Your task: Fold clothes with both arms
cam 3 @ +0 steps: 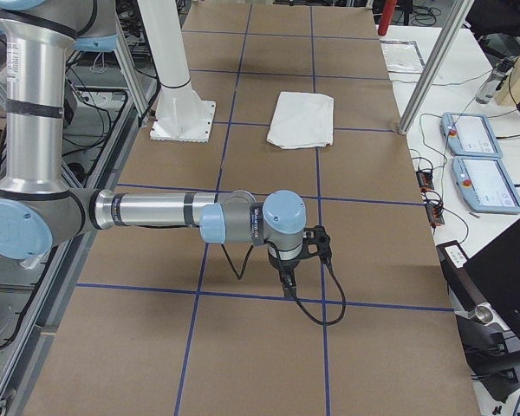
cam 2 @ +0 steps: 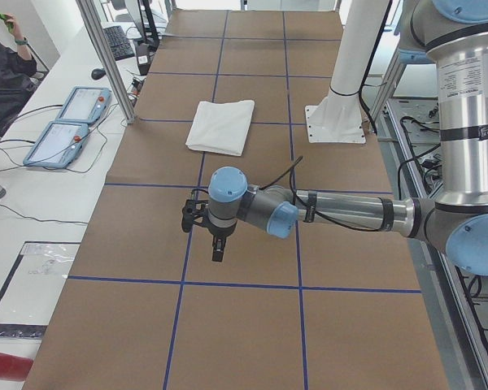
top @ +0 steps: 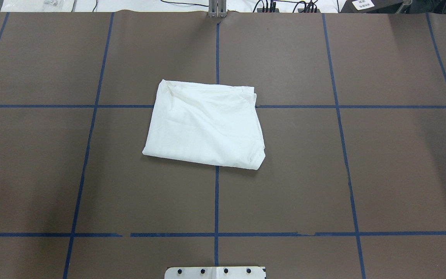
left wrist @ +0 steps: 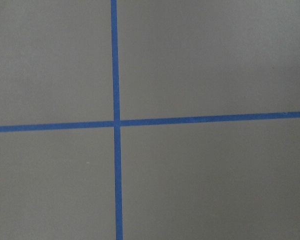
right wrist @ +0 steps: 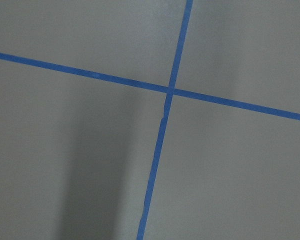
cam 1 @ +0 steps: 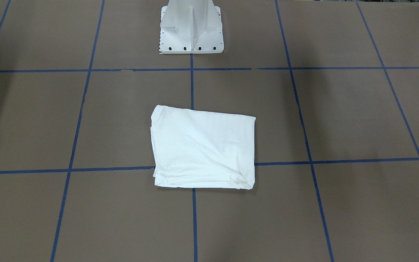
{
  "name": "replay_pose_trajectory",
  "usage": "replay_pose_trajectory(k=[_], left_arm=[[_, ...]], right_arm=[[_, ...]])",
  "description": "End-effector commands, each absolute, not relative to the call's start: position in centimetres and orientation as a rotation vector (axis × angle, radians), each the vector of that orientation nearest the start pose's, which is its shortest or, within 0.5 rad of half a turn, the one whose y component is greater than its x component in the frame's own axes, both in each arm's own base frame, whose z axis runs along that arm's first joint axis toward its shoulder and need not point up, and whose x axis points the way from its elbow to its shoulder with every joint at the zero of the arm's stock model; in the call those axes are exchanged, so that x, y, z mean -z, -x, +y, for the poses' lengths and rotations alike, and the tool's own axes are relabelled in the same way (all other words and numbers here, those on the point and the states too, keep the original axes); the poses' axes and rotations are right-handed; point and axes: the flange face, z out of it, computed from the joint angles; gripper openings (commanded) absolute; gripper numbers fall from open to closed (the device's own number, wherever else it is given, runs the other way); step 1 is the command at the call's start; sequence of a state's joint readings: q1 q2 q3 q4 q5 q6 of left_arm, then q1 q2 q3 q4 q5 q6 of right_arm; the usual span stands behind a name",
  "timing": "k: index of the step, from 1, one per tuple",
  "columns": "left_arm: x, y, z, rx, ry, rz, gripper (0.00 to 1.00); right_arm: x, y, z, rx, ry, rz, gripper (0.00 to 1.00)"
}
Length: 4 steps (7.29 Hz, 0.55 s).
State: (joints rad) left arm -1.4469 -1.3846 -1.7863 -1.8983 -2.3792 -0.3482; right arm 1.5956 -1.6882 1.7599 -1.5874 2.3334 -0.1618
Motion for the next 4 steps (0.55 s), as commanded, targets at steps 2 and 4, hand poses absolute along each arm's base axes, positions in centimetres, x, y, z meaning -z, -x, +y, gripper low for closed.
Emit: replay_pose_trajectory(k=[2, 4], left_arm=[[-62.5, 3.1, -40.2, 0.140, -0.092, 0.868, 1.00], [-63.5, 3.6, -39.0, 0.175, -0.038, 0.857, 1.00]], right_arm=[[-63.8, -8.1, -42.5, 0.136, -0.062, -0.685, 1.00], [-65.0, -8.0, -40.9, 0.152, -0.116, -0.684, 1.00]])
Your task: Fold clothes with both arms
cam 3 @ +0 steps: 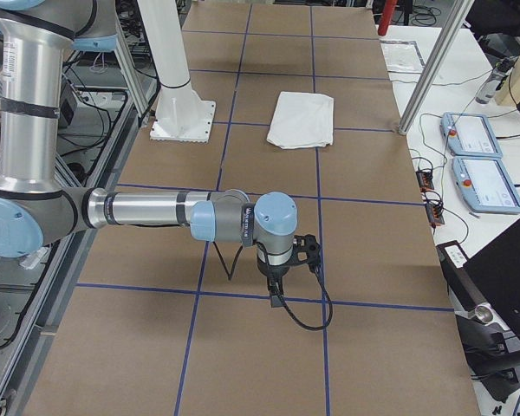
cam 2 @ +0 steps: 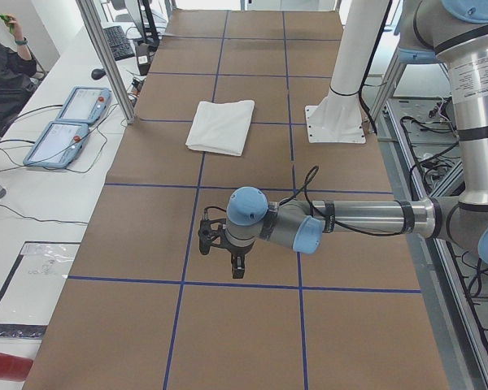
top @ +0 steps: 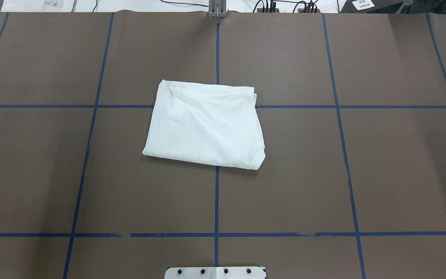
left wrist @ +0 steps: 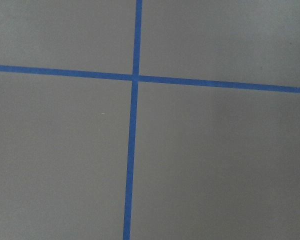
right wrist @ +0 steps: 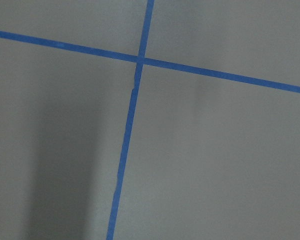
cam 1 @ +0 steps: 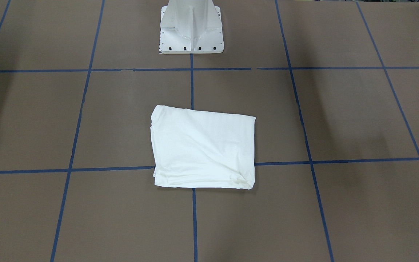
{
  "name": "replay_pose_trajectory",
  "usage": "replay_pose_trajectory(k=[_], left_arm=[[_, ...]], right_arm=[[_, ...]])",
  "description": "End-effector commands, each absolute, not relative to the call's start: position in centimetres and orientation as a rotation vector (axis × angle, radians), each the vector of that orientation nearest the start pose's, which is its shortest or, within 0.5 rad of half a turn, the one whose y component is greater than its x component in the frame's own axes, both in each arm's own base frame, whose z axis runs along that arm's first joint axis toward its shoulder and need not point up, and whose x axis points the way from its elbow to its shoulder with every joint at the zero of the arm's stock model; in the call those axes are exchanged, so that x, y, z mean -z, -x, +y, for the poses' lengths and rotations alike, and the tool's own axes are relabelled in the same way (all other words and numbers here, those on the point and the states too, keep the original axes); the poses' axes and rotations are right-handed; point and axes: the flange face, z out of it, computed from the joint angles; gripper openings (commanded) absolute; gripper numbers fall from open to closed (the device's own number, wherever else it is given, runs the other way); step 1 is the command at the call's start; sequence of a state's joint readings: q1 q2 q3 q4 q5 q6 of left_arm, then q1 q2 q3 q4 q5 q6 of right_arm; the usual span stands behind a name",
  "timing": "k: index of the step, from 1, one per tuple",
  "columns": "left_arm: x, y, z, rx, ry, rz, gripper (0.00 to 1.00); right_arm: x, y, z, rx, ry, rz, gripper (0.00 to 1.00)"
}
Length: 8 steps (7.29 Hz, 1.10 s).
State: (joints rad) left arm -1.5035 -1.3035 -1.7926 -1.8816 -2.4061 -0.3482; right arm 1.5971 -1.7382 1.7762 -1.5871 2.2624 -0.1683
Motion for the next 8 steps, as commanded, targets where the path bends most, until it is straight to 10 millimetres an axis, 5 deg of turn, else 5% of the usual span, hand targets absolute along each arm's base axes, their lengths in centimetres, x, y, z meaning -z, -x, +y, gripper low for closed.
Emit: replay_pose_trajectory(k=[1, 3, 5, 8], left_arm=[[-63.5, 3.6, -39.2, 0.188, -0.014, 0.853, 1.00], [-64.2, 3.9, -38.8, 0.079, -0.030, 0.844, 1.00], [-64.6, 8.3, -38.5, 0.039, -0.099, 0.772, 1.00], [-64.5, 8.6, -38.4, 0.011, -0.117, 0.751, 1.00]], right_arm=[[-65.2, -8.0, -40.7, 0.156, -0.135, -0.683, 1.00], [-65.9, -8.0, -40.6, 0.140, -0.117, -0.692, 1.00], [-66.0, -7.9, -40.6, 0.139, -0.114, -0.699, 1.00], [-66.1, -7.9, -40.6, 0.139, -0.112, -0.697, 1.00]])
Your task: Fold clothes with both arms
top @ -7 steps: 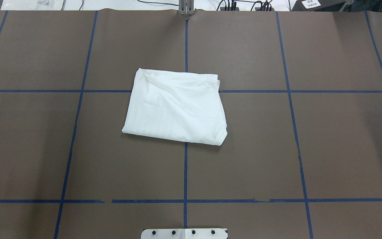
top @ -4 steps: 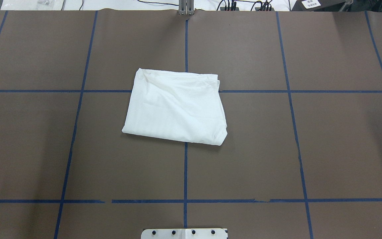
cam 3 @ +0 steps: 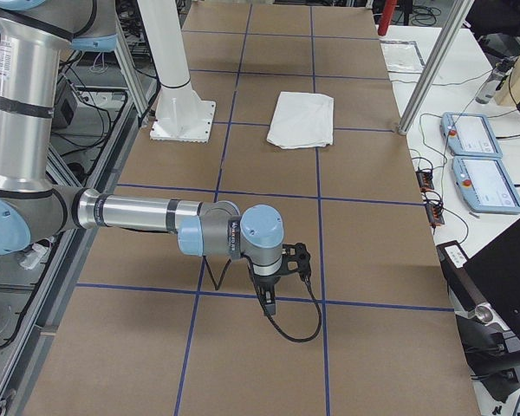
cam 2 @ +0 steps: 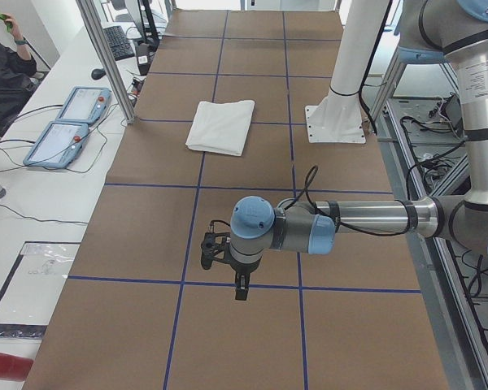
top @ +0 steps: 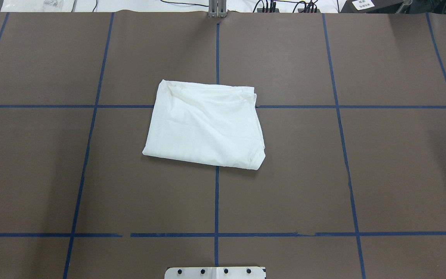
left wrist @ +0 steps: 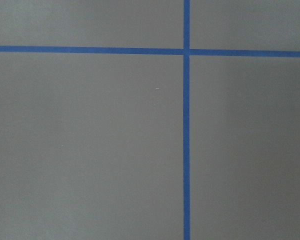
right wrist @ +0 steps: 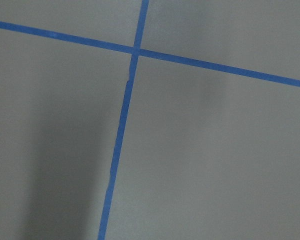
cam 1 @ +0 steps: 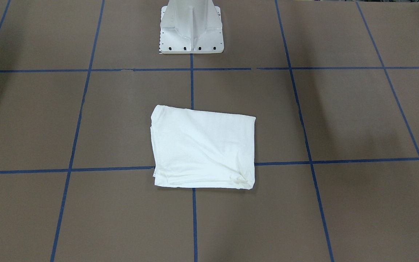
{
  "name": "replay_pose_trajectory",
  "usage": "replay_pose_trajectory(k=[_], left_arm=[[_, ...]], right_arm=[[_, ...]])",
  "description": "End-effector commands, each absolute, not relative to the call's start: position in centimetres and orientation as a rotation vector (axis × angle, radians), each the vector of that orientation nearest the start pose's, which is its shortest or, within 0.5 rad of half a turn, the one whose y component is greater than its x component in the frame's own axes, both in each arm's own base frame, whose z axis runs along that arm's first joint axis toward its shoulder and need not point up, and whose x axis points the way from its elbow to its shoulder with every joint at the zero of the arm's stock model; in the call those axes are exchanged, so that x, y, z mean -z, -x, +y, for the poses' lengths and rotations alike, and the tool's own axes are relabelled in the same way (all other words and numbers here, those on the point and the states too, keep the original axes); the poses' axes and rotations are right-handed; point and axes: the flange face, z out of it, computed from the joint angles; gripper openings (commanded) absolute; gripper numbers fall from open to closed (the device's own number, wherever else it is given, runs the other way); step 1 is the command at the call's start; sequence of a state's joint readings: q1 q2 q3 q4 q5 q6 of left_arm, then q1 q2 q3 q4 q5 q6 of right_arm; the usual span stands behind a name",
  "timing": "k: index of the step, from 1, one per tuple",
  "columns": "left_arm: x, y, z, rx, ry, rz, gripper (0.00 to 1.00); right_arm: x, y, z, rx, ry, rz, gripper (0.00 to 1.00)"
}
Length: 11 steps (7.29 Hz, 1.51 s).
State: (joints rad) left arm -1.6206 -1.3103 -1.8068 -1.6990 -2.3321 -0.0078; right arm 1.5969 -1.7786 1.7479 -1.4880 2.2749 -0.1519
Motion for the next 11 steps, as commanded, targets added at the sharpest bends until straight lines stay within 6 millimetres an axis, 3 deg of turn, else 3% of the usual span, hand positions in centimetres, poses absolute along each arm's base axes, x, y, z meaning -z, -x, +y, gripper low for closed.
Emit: replay_pose_trajectory(k=[1, 7, 11], left_arm=[[-64.1, 8.5, -38.8, 0.011, -0.124, 0.753, 1.00], [-63.9, 8.5, -39.0, -0.008, -0.155, 0.754, 1.00], [-64.0, 8.5, -38.9, -0.003, -0.151, 0.753, 1.00]], right_arm=[[-66.1, -7.9, -40.6, 0.139, -0.112, -0.697, 1.00], [-65.6, -8.0, -40.9, 0.147, -0.127, -0.696, 1.00], [-67.1, -7.0, -40.4, 0.148, -0.097, -0.797, 1.00]])
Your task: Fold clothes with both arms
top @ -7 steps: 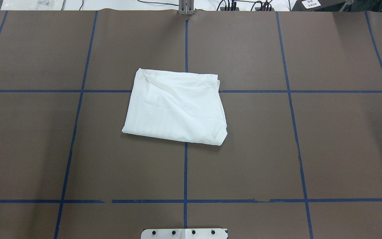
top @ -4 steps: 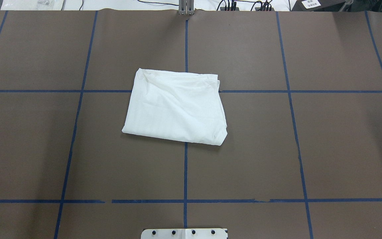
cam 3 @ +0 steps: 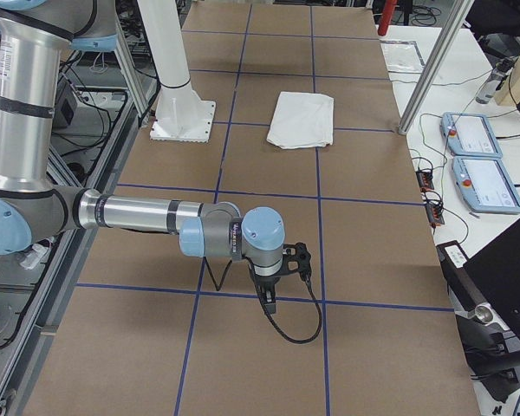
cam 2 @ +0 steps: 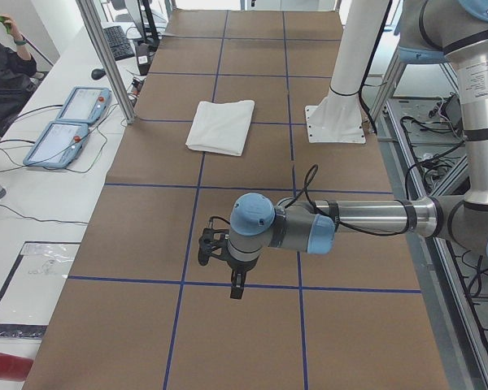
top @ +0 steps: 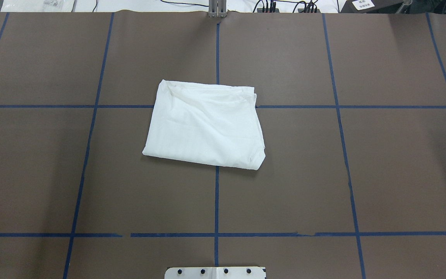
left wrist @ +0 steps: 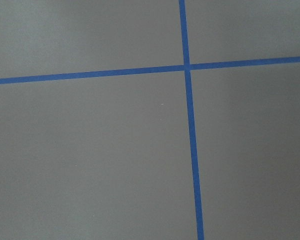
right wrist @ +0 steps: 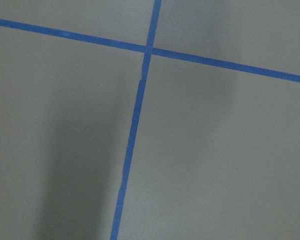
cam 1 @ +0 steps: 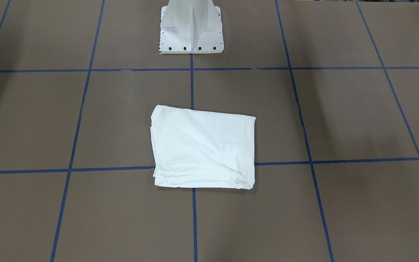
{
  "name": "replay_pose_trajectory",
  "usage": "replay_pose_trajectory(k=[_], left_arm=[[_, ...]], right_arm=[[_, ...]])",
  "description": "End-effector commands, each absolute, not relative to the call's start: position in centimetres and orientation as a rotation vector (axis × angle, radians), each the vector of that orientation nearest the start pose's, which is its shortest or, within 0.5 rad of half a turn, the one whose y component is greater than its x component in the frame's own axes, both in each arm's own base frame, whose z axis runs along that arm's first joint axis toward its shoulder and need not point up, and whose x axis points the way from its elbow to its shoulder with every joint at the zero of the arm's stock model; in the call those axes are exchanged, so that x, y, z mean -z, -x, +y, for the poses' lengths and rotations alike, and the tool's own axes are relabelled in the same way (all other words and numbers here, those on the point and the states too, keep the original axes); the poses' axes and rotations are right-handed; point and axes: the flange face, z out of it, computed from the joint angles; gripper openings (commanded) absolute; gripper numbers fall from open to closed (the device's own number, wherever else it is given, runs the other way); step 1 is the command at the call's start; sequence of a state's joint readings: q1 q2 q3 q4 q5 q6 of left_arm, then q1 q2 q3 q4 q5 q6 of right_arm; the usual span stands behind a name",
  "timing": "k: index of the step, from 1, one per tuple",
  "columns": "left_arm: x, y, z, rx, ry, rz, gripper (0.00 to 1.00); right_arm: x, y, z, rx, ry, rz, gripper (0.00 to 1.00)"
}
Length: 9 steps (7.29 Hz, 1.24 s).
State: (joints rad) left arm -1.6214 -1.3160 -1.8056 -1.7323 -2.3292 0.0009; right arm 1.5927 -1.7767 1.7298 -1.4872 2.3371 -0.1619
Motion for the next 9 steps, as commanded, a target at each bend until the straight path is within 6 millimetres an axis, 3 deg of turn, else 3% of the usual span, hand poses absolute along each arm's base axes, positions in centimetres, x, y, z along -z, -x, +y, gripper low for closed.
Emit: replay_pose_trajectory(k=[1, 9], left_arm=[[-64.12, 8.46, -38.79, -0.002, -0.147, 0.753, 1.00], [-64.87, 8.44, -38.15, 0.003, -0.129, 0.752, 1.00]], right_arm=[[-66.98, -7.02, -40.46, 0.149, -0.100, -0.800, 1.00], [-66.44, -7.00, -40.55, 0.150, -0.107, -0.803, 1.00]])
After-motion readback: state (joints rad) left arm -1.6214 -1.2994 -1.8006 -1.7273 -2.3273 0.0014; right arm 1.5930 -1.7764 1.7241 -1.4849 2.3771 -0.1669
